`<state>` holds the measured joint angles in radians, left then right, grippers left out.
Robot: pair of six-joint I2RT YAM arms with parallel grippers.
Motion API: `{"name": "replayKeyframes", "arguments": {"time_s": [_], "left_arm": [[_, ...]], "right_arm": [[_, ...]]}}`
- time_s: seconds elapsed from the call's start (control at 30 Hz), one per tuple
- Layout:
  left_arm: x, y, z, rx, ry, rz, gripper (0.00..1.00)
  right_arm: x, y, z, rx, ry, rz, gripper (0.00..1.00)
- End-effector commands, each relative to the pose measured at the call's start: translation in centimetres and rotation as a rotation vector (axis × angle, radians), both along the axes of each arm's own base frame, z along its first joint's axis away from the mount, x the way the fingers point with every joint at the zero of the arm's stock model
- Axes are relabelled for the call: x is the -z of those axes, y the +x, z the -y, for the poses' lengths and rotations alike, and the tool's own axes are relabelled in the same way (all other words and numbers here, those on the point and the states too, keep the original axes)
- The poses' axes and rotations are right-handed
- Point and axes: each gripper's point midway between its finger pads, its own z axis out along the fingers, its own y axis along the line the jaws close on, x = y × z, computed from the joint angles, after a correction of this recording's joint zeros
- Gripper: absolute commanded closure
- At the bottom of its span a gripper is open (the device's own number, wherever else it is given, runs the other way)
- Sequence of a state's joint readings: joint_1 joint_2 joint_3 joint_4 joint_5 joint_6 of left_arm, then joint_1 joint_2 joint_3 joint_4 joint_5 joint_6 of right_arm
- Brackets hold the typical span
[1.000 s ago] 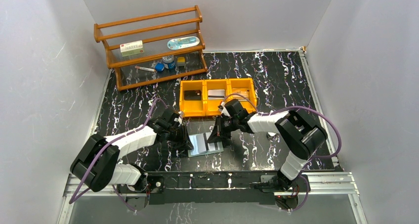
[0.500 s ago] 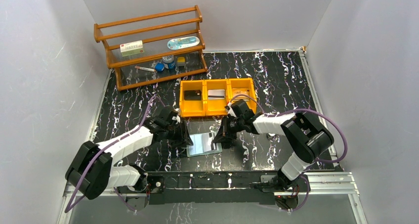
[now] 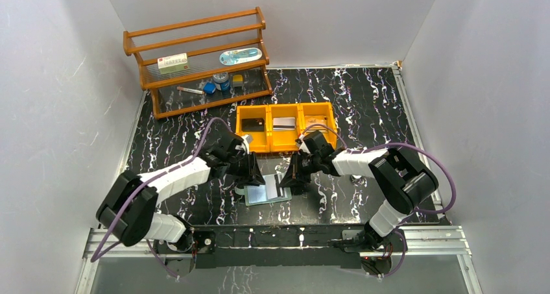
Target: Take the credit cards out of the card holder
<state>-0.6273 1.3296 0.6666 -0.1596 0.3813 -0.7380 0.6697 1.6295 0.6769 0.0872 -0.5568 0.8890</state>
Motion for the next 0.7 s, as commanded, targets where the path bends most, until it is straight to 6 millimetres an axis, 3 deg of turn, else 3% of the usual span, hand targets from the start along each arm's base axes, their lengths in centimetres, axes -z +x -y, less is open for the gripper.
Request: {"name": "replayKeyframes", "arguments": {"time_s": [0.0, 0.2, 0.47, 0.67], "left_arm": [[0.1, -0.1, 1.9, 0.062, -0.025, -0.026, 0.73], [2.5, -0.5, 1.8, 0.069, 0.034, -0.085, 0.83], [6.9, -3.0, -0.9, 0.028, 0.161, -0.176, 0.9], [8.0, -4.2, -2.1, 0.026, 0.194, -0.199, 0.92]], "right_arm": [[-0.2, 0.3, -0.5, 0.014, 0.035, 0.007, 0.91], [-0.2, 0.3, -0.7, 0.034, 0.061, -0.013, 0.9], [-0.5, 0.5, -1.3, 0.022, 0.084, -0.027, 0.82], [-1.0, 1.0, -2.2, 0.019, 0.128, -0.021, 0.73]]}}
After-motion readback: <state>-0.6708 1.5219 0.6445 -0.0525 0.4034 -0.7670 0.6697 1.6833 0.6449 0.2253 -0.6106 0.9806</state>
